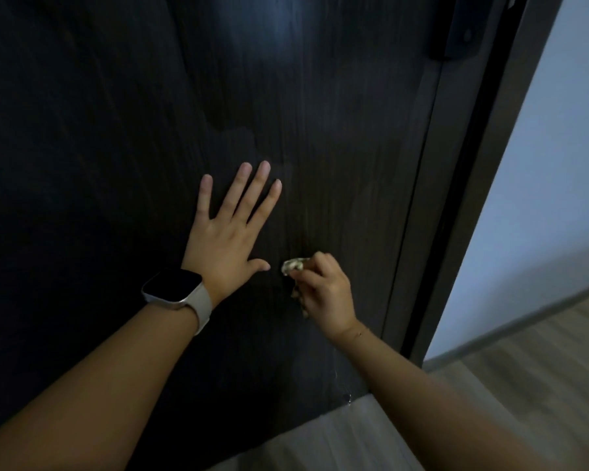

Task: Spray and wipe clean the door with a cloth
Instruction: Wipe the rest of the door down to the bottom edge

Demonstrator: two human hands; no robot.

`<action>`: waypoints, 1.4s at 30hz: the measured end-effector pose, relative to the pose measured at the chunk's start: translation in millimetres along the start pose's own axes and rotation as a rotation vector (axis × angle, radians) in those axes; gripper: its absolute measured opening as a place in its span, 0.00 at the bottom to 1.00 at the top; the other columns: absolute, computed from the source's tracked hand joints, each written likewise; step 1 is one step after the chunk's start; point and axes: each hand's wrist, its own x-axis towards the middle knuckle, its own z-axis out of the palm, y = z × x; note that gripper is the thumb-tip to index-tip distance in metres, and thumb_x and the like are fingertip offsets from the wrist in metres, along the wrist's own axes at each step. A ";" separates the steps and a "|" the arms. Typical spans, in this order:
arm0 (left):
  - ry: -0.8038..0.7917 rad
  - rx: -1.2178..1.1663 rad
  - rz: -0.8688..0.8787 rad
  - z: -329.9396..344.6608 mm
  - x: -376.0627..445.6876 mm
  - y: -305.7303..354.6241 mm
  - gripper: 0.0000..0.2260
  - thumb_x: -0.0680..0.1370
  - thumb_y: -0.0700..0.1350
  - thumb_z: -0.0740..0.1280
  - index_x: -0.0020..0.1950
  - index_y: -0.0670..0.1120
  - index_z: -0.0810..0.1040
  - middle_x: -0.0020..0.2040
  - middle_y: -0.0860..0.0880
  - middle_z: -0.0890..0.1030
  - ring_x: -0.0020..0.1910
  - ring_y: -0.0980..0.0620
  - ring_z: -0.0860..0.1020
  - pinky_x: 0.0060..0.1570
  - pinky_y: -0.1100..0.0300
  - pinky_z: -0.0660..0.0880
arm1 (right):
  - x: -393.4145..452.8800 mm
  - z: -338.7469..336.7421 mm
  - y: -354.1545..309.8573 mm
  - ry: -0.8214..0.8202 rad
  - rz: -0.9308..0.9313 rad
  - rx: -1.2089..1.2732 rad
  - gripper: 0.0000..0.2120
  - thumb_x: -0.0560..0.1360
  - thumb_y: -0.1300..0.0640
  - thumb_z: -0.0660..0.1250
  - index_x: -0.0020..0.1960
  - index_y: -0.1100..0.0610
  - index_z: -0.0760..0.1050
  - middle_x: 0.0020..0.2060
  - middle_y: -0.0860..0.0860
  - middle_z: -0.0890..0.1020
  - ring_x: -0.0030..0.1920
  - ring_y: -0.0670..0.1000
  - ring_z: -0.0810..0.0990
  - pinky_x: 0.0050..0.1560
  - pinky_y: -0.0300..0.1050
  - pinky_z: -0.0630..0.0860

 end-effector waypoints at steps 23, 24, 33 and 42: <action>0.071 -0.247 0.125 51.2 -62.0 58.7 0.46 0.73 0.54 0.71 0.80 0.49 0.43 0.79 0.43 0.35 0.77 0.44 0.36 0.72 0.42 0.33 | -99.9 50.9 -3.3 0.451 0.918 0.401 0.05 0.72 0.66 0.73 0.43 0.58 0.82 0.40 0.52 0.77 0.41 0.40 0.77 0.45 0.31 0.73; 0.046 -0.244 0.148 57.1 -63.6 64.7 0.47 0.73 0.54 0.71 0.79 0.49 0.42 0.78 0.43 0.35 0.77 0.44 0.35 0.72 0.42 0.32 | -116.9 53.5 -2.3 0.499 1.044 0.438 0.05 0.72 0.64 0.74 0.45 0.56 0.83 0.41 0.53 0.80 0.42 0.41 0.79 0.47 0.33 0.75; -0.034 -0.050 0.120 85.6 -63.8 90.3 0.53 0.71 0.62 0.69 0.78 0.47 0.34 0.76 0.42 0.28 0.73 0.42 0.27 0.67 0.38 0.26 | -162.2 79.2 16.6 0.758 1.574 0.741 0.12 0.74 0.65 0.71 0.57 0.62 0.74 0.42 0.53 0.80 0.49 0.55 0.81 0.51 0.45 0.78; -0.056 -0.012 0.112 83.6 -62.6 93.4 0.53 0.70 0.62 0.69 0.78 0.47 0.33 0.76 0.43 0.29 0.74 0.42 0.28 0.67 0.37 0.27 | -69.1 59.5 8.9 0.826 1.142 0.643 0.07 0.74 0.66 0.71 0.43 0.56 0.76 0.40 0.52 0.82 0.43 0.45 0.81 0.47 0.39 0.78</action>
